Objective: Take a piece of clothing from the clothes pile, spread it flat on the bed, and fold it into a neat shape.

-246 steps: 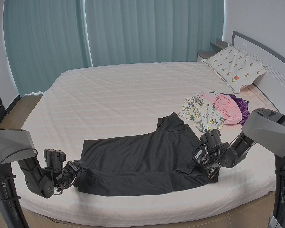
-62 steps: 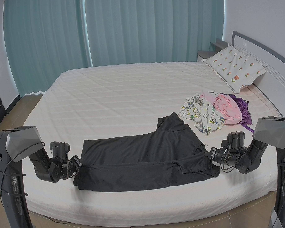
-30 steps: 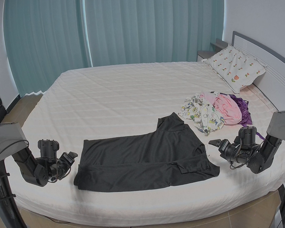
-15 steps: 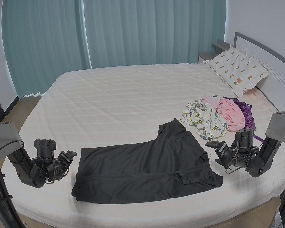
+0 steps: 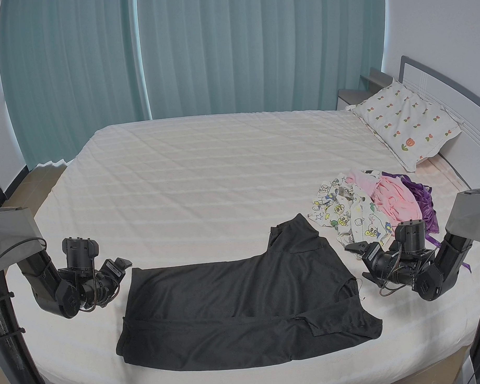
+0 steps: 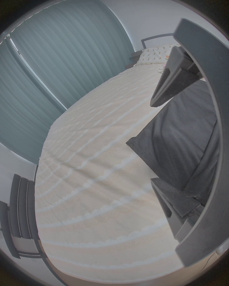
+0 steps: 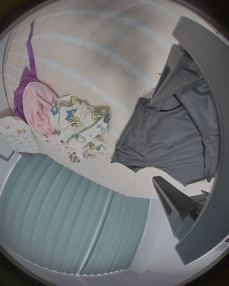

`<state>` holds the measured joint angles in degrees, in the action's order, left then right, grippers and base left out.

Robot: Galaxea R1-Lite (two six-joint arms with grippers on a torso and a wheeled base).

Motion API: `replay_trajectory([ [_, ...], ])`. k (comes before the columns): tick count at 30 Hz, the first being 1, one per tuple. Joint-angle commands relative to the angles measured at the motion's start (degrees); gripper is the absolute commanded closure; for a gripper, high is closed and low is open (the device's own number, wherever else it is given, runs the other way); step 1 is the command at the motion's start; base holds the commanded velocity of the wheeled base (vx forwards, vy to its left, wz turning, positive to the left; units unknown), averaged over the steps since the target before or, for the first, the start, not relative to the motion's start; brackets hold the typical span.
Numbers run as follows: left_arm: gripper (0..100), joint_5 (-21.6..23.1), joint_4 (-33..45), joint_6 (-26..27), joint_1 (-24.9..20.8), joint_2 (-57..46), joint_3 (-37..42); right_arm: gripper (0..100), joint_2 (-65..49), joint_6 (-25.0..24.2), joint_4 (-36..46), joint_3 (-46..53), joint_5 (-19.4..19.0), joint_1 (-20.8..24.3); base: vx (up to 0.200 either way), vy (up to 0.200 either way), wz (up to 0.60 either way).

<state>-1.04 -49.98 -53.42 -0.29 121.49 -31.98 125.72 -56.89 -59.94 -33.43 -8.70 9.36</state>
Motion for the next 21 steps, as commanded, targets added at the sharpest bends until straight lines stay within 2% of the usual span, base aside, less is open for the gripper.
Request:
replay_trajectory([
  [1, 0, 0.0, 0.0, 0.0, 0.0, 1.5, -0.3, 0, 0.4, 0.0, 0.0, 0.0, 0.0, 0.0, 0.0, 0.0, 0.0],
  [16, 0, -0.4, 0.6, 1.9, -0.1, 4.3, -6.2, 0, 0.3, 0.3, 0.0, 0.8, 0.2, 0.7, 0.0, 0.0, 0.0],
  [21, 0, -0.5, 0.1, 8.9, -0.2, 10.2, -11.5, 0, 0.3, 0.3, 0.0, 0.9, 0.2, 0.7, 0.0, 0.0, 0.0],
])
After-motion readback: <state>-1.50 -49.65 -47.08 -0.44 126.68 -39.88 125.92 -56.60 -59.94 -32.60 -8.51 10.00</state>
